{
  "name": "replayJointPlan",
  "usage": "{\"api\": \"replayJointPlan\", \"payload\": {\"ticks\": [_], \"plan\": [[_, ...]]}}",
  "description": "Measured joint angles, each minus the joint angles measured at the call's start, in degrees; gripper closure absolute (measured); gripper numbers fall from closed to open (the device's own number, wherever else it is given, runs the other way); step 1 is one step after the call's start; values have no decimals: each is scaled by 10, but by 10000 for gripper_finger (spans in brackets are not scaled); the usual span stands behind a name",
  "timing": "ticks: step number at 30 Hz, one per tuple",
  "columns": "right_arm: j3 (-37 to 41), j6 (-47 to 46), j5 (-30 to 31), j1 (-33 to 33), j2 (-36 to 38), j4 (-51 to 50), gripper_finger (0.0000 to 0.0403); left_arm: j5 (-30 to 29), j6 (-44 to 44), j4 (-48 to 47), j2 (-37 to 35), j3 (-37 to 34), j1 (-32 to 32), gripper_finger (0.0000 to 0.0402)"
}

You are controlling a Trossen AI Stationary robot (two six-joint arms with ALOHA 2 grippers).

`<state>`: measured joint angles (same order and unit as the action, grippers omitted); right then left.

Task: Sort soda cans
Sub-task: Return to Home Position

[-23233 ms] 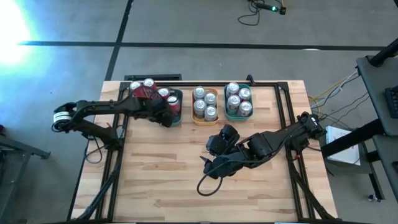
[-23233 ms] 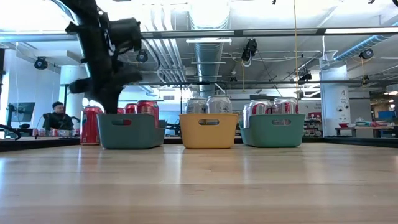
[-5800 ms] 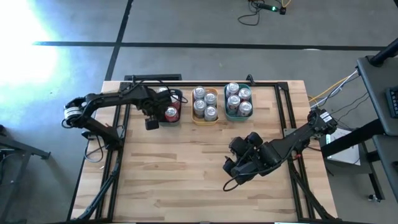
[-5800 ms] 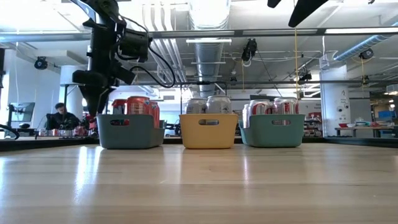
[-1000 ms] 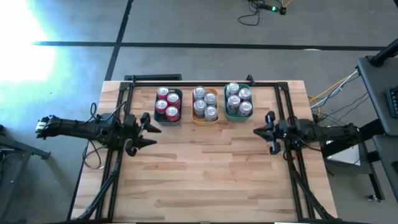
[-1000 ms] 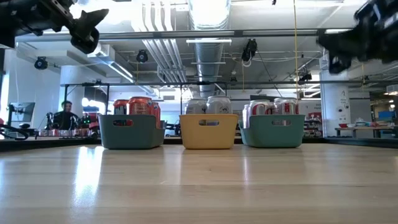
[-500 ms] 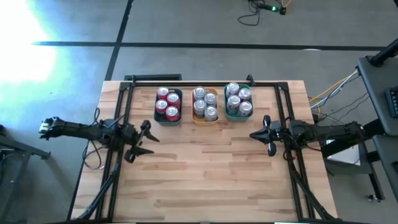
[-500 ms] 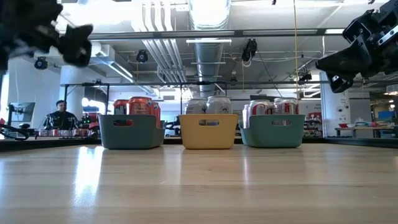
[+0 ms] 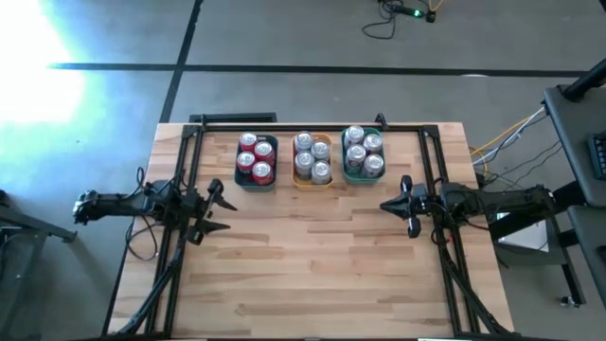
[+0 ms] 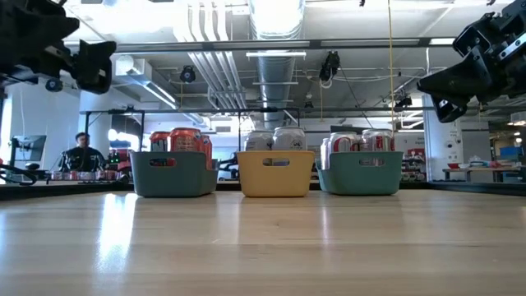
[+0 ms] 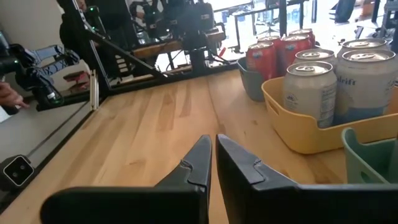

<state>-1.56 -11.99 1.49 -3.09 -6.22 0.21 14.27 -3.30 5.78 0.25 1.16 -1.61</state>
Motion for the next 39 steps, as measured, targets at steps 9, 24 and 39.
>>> {"api": "replayJointPlan", "payload": {"ticks": [9,24,39], "plan": [[7,0,0,0,57,9,385,0,-4,-13,17,0,-1,172],[8,0,1,0,49,16,385,-2,-4,-12,43,1,-1,172],[8,0,0,0,49,16,385,-2,-4,-11,64,1,-1,172]]}}
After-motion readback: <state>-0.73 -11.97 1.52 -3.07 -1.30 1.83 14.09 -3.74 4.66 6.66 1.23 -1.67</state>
